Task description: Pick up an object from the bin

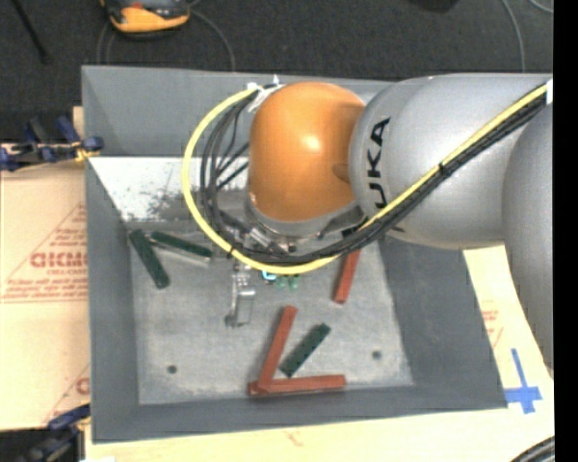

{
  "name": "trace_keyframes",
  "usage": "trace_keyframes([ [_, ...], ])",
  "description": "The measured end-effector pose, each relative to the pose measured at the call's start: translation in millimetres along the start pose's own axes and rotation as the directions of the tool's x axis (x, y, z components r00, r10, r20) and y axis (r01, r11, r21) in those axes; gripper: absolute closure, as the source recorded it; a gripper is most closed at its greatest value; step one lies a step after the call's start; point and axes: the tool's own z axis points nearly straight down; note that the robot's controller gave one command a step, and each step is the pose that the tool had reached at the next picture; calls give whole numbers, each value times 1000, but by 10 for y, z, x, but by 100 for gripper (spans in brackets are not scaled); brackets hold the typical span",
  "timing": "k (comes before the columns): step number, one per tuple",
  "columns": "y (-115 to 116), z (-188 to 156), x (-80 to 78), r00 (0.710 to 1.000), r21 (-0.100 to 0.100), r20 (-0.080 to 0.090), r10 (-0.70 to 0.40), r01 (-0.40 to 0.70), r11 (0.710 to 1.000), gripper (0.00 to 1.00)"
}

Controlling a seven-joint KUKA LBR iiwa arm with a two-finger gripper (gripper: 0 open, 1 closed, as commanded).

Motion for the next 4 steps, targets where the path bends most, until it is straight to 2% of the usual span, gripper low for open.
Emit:
trace_keyframes([
  [1,-9,-47,-16,1000,-1,8,4,-4,1000,0],
  [2,-216,331,215,996,0,12,-86,86,996,0],
  [3,-591,983,94,956,3,13,-292,292,956,0],
  [4,-762,1238,243,961,1,6,-278,278,961,0],
])
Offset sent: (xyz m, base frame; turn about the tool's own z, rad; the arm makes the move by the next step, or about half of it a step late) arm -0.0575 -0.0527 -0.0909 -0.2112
